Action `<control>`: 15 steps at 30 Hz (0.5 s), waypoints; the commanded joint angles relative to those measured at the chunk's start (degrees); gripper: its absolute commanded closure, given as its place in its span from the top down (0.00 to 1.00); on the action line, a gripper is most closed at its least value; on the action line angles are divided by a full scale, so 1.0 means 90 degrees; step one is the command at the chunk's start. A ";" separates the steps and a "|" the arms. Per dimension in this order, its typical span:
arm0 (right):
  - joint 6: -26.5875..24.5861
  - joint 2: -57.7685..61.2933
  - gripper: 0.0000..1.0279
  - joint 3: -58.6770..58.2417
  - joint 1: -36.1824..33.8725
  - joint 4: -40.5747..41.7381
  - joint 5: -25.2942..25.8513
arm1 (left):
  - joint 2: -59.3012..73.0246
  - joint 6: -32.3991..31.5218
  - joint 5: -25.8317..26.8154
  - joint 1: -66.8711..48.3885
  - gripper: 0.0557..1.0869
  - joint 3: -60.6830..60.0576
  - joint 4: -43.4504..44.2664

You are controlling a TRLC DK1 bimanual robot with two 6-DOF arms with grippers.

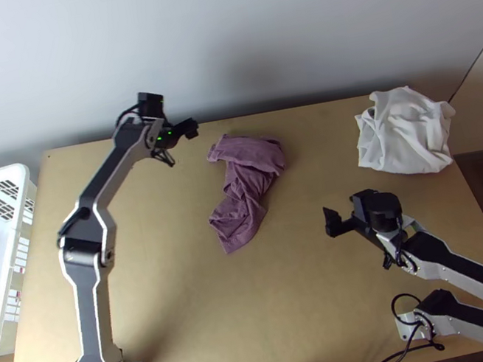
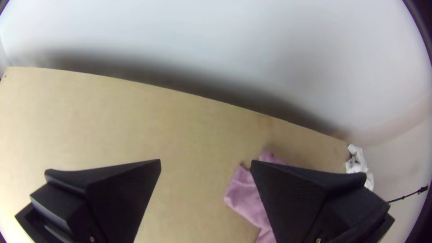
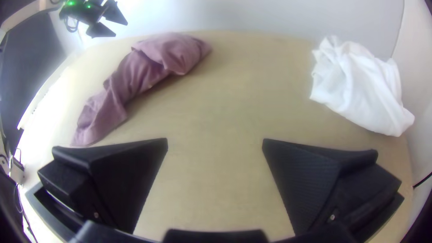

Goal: Fold the t-shirt

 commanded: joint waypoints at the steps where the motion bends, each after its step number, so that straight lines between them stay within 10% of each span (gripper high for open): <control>1: 0.0077 0.0743 0.95 0.0271 0.0601 0.0210 -0.0146 | -0.1639 0.0361 0.0890 0.0485 0.95 -0.1959 0.0205; 15: -0.0089 0.2706 0.95 0.0984 0.1568 0.1147 -0.0722 | -0.3992 0.1376 0.1114 0.0798 0.95 -0.4566 0.0107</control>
